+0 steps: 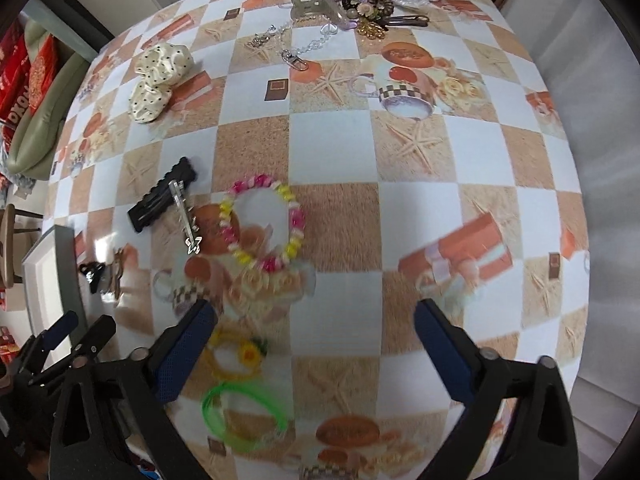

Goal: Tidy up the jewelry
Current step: 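Grasp the pink-yellow beaded bracelet with the right gripper while the left tool reaches the tan hair clip, then grasp the tan claw hair clip with the left gripper while the right lifts the bracelet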

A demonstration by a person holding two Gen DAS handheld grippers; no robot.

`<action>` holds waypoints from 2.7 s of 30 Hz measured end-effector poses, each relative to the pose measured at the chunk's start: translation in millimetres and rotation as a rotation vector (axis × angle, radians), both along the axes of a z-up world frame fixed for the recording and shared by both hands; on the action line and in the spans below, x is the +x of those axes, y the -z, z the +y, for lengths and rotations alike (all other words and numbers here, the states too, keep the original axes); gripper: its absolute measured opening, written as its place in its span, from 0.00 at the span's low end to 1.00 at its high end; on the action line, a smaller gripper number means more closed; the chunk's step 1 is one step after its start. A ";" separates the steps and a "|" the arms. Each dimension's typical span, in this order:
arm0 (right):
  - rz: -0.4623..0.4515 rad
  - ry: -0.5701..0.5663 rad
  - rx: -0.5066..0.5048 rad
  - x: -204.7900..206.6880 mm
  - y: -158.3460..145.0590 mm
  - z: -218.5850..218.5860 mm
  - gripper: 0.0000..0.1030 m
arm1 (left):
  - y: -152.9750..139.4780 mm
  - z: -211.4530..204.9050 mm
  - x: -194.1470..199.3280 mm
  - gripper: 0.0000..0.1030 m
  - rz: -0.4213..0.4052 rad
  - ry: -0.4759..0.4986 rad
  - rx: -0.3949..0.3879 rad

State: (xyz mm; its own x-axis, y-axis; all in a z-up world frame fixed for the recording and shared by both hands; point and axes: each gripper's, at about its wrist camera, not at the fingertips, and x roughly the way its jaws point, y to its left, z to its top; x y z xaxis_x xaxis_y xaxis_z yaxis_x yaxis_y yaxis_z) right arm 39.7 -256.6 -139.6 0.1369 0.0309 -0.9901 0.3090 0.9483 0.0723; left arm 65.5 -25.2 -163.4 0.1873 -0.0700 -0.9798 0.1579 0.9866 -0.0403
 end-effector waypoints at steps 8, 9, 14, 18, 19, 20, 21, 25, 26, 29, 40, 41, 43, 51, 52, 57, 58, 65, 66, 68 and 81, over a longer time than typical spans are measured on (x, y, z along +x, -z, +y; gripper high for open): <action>-0.012 -0.025 -0.027 20.3 27.4 -5.9 0.79 | 28.2 -6.8 17.0 0.76 -0.020 -0.004 0.026; -0.016 -0.028 -0.033 23.0 30.9 -6.2 0.78 | 29.9 -7.8 18.0 0.76 -0.030 -0.003 0.023; -0.043 -0.050 -0.070 33.5 41.9 -2.6 0.75 | 30.5 -15.8 22.8 0.76 -0.065 0.012 0.019; -0.060 -0.090 -0.131 36.2 44.3 8.9 0.72 | 26.8 -32.8 24.4 0.48 -0.083 0.046 0.004; -0.066 -0.098 -0.133 35.7 43.8 11.8 0.68 | 25.4 -37.7 23.7 0.32 -0.089 0.065 0.000; -0.070 -0.109 -0.134 36.9 43.1 15.4 0.63 | 25.9 -39.6 24.8 0.24 -0.089 0.077 -0.004; -0.072 -0.122 -0.137 42.5 42.9 22.4 0.59 | 24.4 -40.7 24.1 0.20 -0.085 0.081 -0.011; -0.086 -0.166 -0.137 46.4 39.0 35.1 0.10 | 18.5 -41.2 21.9 0.04 -0.060 0.058 -0.100; -0.088 -0.155 -0.129 47.5 38.7 34.9 0.09 | 17.1 -40.3 20.4 0.04 -0.057 0.052 -0.116; -0.111 -0.109 -0.087 45.4 34.3 29.4 0.09 | 8.8 -35.3 17.2 0.04 -0.071 0.059 -0.134; -0.146 -0.056 0.014 7.3 4.5 6.2 0.09 | -15.6 -20.5 2.1 0.04 -0.094 0.071 -0.110; -0.140 -0.054 0.020 8.4 5.0 1.3 0.09 | -14.8 -22.9 1.7 0.04 -0.099 0.079 -0.090; -0.134 -0.051 0.026 5.5 6.2 4.6 0.09 | -11.7 -28.2 2.6 0.04 -0.095 0.098 -0.066; -0.136 -0.033 0.049 -1.6 6.5 5.0 0.09 | 3.4 -45.5 5.1 0.98 -0.070 0.166 -0.043; -0.135 -0.032 0.051 -2.4 6.3 4.6 0.09 | 2.6 -46.6 4.8 1.00 -0.076 0.165 -0.031; -0.137 -0.022 0.052 -6.9 4.8 -0.4 0.09 | 1.2 -53.8 7.7 1.00 -0.124 0.181 -0.017; -0.136 -0.019 0.052 -7.5 4.9 -1.2 0.09 | 3.1 -55.1 9.8 1.00 -0.125 0.179 -0.012; -0.132 -0.009 0.054 -11.7 4.1 -5.9 0.09 | 22.2 -67.3 23.2 0.72 -0.103 0.207 0.010; -0.133 -0.008 0.054 -12.1 3.6 -6.6 0.09 | 24.8 -69.2 23.9 0.67 -0.095 0.215 0.012; -0.133 -0.007 0.054 -12.9 3.2 -7.1 0.09 | 28.8 -70.9 25.0 0.67 -0.086 0.222 0.005; -0.153 -0.023 0.073 -11.9 -8.2 3.2 0.09 | 9.1 -62.0 19.0 0.12 -0.084 0.213 -0.137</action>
